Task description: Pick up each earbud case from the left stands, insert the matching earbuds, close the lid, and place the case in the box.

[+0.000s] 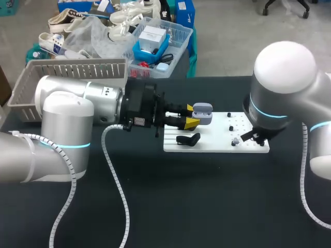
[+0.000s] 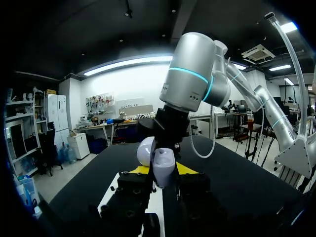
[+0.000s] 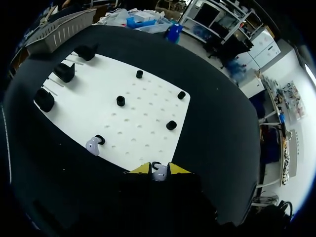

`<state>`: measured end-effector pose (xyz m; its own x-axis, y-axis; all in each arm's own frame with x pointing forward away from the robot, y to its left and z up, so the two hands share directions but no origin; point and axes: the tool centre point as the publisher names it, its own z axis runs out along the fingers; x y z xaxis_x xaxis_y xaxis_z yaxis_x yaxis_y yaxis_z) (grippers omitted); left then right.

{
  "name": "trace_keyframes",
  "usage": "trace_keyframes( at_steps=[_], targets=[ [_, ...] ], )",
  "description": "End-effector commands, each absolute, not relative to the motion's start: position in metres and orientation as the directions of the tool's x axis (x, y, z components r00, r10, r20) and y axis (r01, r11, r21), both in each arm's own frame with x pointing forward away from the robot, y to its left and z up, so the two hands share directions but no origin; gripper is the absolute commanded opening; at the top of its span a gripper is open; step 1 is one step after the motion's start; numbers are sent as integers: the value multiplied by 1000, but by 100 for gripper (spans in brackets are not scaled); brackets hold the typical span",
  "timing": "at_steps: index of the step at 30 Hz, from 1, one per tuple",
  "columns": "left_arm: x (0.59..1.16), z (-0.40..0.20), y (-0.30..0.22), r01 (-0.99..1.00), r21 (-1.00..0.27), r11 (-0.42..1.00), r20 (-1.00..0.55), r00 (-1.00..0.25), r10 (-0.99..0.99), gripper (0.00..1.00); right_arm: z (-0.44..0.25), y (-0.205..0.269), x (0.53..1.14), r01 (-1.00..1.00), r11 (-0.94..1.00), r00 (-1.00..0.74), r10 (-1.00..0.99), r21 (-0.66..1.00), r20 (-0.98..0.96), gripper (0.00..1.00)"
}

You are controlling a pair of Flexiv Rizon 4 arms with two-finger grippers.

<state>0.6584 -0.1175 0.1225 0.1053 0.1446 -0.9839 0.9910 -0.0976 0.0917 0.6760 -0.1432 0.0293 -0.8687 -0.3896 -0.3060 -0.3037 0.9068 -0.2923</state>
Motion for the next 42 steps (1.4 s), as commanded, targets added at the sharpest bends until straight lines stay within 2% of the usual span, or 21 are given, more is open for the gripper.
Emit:
trace_keyframes(
  at_steps=[1,10,18,32,42],
  targets=[
    [659,122,-118,991,93,-99,-984,106,144,0,62,-144,668,-303,912,-869,-384,-277,-313,0],
    [659,122,-118,991,93,-99,-984,106,144,0,130,-130,664,-319,908,-822,-408,-273,-398,0],
    [659,122,-118,991,93,-99,-984,106,144,0,173,-99,657,-409,870,-760,-492,-275,-424,0],
    [659,122,-118,991,93,-99,-984,106,144,0,204,-51,639,-537,817,-726,-575,-210,-379,0],
    [659,122,-118,991,93,-99,-984,106,144,0,201,-20,632,-576,797,-724,-602,-185,-337,0]
  ],
)
